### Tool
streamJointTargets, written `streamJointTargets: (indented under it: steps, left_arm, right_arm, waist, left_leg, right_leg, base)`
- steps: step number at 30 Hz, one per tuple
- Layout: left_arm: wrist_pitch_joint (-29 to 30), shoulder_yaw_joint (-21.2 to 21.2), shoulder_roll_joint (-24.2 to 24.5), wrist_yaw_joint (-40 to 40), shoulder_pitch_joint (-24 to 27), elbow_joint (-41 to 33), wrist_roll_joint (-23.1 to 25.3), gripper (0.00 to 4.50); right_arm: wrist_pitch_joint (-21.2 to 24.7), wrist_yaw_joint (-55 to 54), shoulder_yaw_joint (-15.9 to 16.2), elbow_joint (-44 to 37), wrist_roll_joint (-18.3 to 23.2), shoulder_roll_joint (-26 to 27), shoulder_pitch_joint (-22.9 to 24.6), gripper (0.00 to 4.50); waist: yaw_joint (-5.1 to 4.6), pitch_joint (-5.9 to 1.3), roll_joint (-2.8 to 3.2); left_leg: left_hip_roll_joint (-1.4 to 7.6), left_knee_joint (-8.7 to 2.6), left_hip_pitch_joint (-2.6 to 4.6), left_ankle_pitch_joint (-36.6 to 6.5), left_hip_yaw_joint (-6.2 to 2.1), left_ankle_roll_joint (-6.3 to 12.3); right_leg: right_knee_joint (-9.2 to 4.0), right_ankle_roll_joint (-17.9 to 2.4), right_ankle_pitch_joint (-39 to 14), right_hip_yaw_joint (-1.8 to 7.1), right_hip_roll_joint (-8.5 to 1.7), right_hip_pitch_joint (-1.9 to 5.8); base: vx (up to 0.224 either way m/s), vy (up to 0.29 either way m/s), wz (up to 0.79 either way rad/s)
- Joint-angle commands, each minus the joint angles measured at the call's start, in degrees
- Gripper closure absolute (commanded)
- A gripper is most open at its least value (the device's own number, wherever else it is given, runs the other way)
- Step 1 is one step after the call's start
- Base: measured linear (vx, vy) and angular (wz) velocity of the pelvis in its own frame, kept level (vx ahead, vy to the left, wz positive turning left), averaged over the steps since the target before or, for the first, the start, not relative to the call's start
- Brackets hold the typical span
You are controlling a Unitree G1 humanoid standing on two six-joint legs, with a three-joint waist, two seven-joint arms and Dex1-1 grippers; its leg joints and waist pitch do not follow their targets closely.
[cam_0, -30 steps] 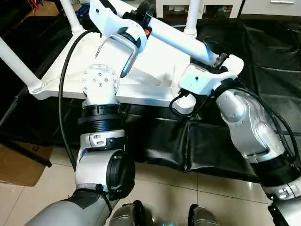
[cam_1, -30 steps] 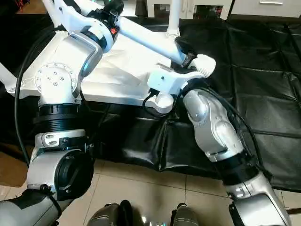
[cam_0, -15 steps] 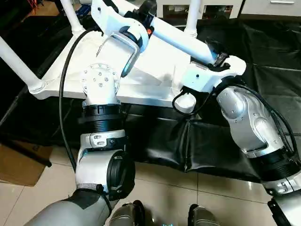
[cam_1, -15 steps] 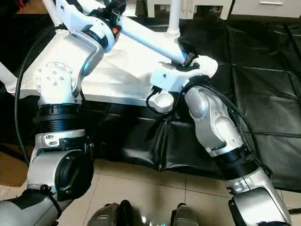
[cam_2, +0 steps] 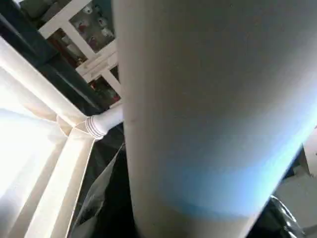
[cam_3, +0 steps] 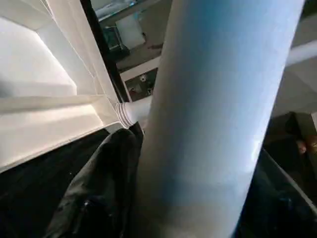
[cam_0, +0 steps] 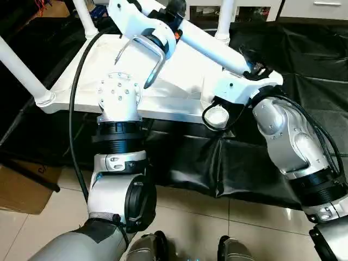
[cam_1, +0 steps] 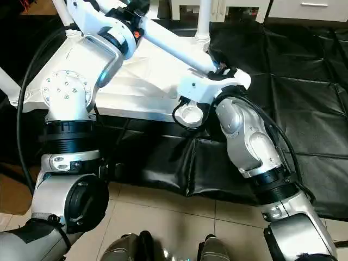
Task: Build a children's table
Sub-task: Pick table leg
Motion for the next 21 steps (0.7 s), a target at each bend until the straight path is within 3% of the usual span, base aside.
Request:
streamJointTargets:
  steps: [1,7,16,18,21]
  left_arm:
    - [-0.26,-1.12,-3.15,-0.27,0.85,-3.42,-0.16,2.87]
    - [-0.63,-1.9,-2.61,-0.53,1.02,-3.66,0.76,2.87]
    - [-0.45,-3.54,-1.63,-0.28,1.4,-3.95,2.32,2.87]
    - [-0.14,-2.96,-2.25,-0.63,1.59,-4.25,0.67,2.31]
    - [0.55,-3.02,-2.69,-3.38,2.39,-5.7,-1.67,2.15]
  right_arm:
    - [0.55,0.46,-0.02,0.96,0.34,0.41,-0.19,2.05]
    - [0.64,0.55,-0.38,1.22,0.72,0.5,0.03,2.37]
    - [0.27,0.74,-0.81,1.44,1.29,0.48,0.29,2.43]
    - [0.32,0.67,-0.97,1.51,1.57,0.48,0.31,2.43]
    - [0.46,0.44,-1.79,1.69,2.35,0.47,0.26,2.43]
  waist:
    - [-0.28,-5.68,-1.8]
    - [-0.24,-5.81,-1.75]
    - [-0.21,-5.87,-1.79]
    - [-0.19,-5.9,-1.82]
    - [-0.15,-5.95,-1.97]
  left_leg:
    - [1.95,-2.94,3.02,-6.47,-1.57,9.33]
    - [1.87,-2.75,2.95,-5.1,-1.58,10.2]
    - [1.89,-2.71,2.95,-5.13,-1.6,10.38]
    - [1.85,-2.64,2.89,-4.77,-1.59,10.5]
    - [1.87,-2.66,2.92,-4.74,-1.55,10.63]
  right_leg:
    - [-2.62,-14.93,-3.63,0.59,-0.33,3.26]
    - [-2.45,-15.31,-2.12,0.56,-0.34,3.28]
    - [-2.44,-15.28,-2.51,0.55,-0.36,3.32]
    - [-2.37,-15.37,-2.25,0.54,-0.41,3.38]
    - [-2.37,-15.69,-2.45,0.55,-0.4,3.35]
  base:
    - [0.0,0.0,0.0]
    - [0.0,0.0,0.0]
    - [0.0,0.0,0.0]
    - [0.0,0.0,0.0]
    - [0.0,0.0,0.0]
